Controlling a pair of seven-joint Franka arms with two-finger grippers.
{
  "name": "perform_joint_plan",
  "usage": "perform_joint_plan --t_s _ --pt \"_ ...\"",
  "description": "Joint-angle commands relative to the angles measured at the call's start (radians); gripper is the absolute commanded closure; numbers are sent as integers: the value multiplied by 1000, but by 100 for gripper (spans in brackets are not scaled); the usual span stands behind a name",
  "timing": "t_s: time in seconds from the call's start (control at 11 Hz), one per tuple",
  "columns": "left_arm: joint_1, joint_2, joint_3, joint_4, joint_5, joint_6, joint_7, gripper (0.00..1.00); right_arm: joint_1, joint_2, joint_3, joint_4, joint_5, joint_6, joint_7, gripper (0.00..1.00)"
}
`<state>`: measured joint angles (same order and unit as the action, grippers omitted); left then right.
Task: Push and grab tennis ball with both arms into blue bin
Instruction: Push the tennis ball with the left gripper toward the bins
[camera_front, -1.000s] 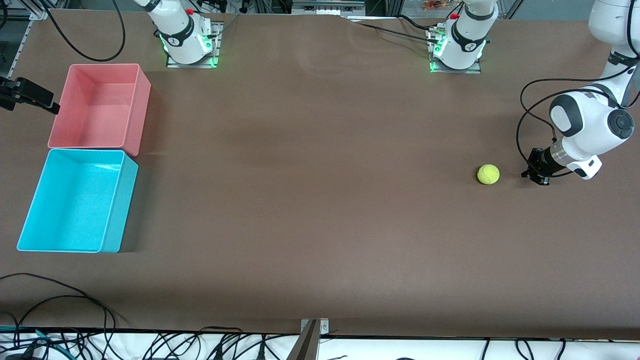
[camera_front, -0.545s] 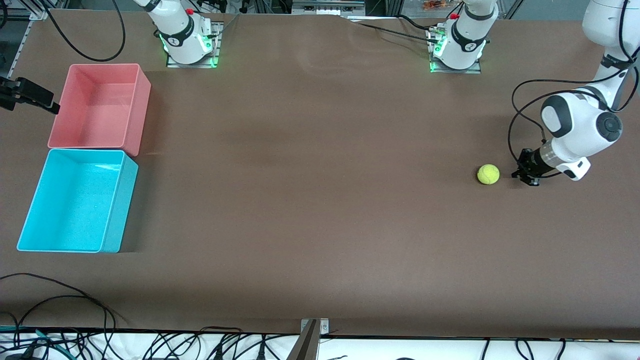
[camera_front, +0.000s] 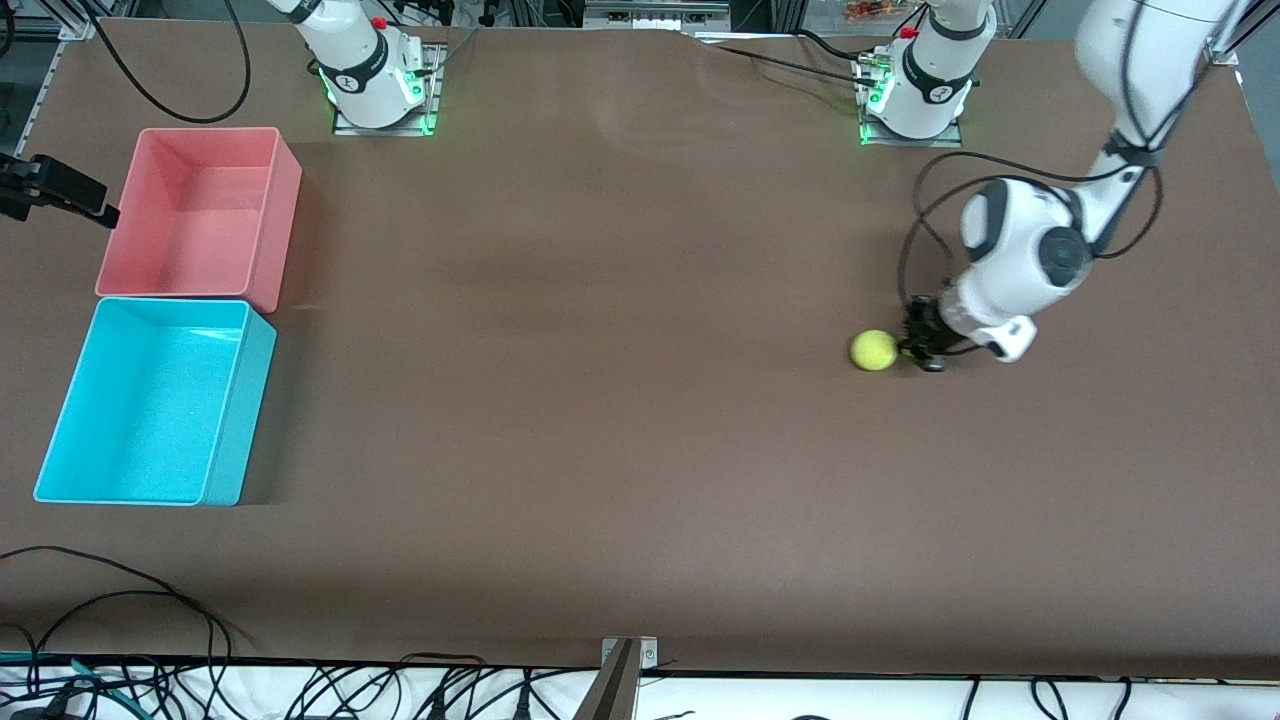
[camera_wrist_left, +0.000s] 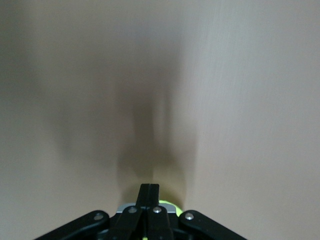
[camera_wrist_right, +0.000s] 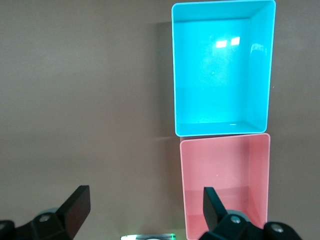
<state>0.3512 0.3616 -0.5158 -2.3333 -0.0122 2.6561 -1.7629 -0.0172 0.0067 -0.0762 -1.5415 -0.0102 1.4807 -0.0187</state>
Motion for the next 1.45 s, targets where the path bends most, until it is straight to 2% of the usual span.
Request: perform_joint_plan --t_s 0.0,0.27,0.45,0.73,0.82,0.91,1.0,1.18,1.36 --pt "-106 -87 -91 -11 72 -14 -220 100 -4 9 4 28 12 -28 -10 0" --pt "-71 -180 -86 3 112 -136 -100 100 -3 9 6 26 13 -42 -7 0" --pt "53 -200 -92 50 107 -203 64 100 -3 9 6 24 13 -63 -12 0" --pt "202 -193 -87 147 101 -298 416 98 0 9 21 23 13 -89 -3 0" --pt "241 -194 -87 182 98 -332 536 86 2 9 23 21 13 -103 -3 0" --pt "253 -185 -86 233 97 -382 574 29 3 10 27 21 13 -103 -3 0" --pt "255 -179 -82 267 100 -406 580 0 14 16 29 21 12 -99 -3 0" --pt "279 -177 -85 336 109 -482 641 0 42 39 29 23 6 -88 -3 0" --pt "273 -184 -95 364 112 -550 831 0 86 58 29 21 -8 -67 -7 0"
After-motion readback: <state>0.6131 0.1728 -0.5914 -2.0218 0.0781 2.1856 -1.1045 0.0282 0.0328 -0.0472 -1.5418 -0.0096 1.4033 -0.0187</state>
